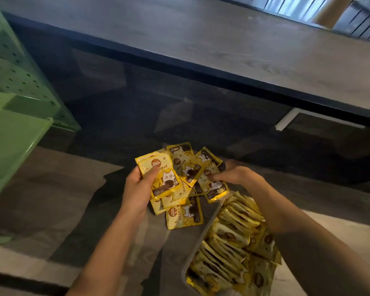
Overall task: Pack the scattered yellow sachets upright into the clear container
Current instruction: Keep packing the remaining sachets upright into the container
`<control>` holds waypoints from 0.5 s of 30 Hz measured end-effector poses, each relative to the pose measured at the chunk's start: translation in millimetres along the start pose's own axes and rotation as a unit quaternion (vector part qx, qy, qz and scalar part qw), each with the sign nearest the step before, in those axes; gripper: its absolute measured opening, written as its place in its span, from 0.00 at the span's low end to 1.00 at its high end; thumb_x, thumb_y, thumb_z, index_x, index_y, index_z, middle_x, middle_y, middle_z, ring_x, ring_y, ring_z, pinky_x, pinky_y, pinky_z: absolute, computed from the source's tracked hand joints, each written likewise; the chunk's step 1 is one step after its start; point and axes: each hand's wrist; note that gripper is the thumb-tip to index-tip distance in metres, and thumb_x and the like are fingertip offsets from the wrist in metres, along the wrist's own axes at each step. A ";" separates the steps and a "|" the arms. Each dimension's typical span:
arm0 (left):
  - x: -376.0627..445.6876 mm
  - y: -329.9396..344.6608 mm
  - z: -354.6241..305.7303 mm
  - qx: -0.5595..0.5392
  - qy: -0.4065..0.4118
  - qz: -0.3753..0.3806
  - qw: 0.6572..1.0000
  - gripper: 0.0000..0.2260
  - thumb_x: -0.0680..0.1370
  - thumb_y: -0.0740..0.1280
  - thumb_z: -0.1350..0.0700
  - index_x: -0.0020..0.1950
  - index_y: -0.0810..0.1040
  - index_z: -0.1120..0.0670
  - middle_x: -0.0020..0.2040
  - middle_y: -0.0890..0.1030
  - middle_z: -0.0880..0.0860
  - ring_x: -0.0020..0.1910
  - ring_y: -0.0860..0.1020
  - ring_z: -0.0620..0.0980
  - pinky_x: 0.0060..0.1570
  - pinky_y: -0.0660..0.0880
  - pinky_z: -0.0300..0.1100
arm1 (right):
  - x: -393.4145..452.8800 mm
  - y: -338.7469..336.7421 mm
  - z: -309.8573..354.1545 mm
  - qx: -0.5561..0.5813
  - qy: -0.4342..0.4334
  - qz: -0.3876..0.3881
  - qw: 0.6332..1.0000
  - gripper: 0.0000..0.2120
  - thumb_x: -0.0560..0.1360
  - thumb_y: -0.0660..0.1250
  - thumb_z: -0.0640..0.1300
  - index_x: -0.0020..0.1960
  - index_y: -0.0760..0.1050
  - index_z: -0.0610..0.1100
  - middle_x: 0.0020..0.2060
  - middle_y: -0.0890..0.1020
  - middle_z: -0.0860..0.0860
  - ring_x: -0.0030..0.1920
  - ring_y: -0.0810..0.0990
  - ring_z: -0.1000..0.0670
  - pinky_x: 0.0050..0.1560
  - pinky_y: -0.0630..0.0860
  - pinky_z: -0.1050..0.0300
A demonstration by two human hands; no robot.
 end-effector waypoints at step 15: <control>-2.9 27.9 0.9 0.067 0.034 0.033 0.997 0.05 0.78 0.70 0.46 0.53 0.79 0.44 0.44 0.87 0.44 0.41 0.86 0.45 0.36 0.82 0.44 | -16.4 -10.6 -18.6 0.191 -0.061 -0.224 0.954 0.24 0.77 0.67 0.53 0.69 0.68 0.44 0.60 0.77 0.46 0.51 0.77 0.51 0.46 0.69 0.60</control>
Point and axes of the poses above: each hand's wrist, its own x-axis towards the middle knuckle, its own y-axis out of the palm, z = x × y
